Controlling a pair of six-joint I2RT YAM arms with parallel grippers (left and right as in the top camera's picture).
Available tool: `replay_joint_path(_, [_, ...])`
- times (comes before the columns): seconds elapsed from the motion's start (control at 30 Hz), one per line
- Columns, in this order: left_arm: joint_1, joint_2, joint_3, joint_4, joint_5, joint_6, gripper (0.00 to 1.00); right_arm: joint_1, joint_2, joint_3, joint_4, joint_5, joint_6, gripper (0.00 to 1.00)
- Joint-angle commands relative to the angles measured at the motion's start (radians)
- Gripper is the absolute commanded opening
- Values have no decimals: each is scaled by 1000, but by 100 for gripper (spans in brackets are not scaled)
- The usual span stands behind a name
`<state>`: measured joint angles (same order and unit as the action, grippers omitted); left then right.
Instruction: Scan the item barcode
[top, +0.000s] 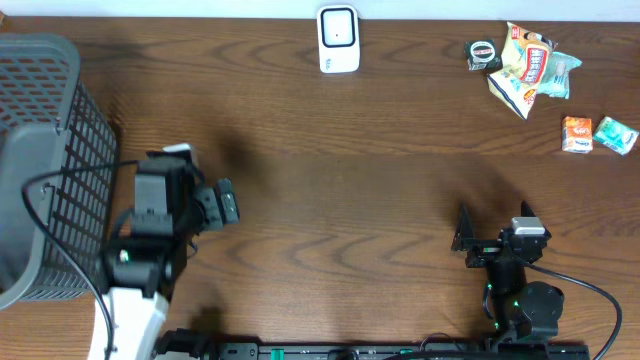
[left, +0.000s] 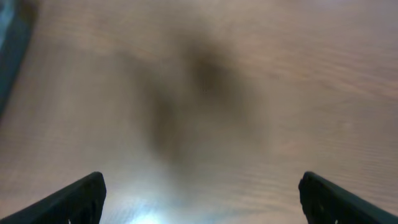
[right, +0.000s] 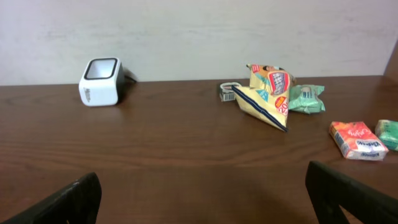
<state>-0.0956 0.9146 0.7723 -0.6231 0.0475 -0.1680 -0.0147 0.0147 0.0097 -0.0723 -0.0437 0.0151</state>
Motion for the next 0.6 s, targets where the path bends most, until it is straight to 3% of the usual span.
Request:
replay_joint_path(0.0, [0, -131, -127, 109, 99, 115, 98, -4, -8, -4, -2, 11, 14, 99])
replay_joint_path(0.57, [0, -635, -426, 198, 92, 143, 98, -4, -8, -4, -2, 11, 14, 99])
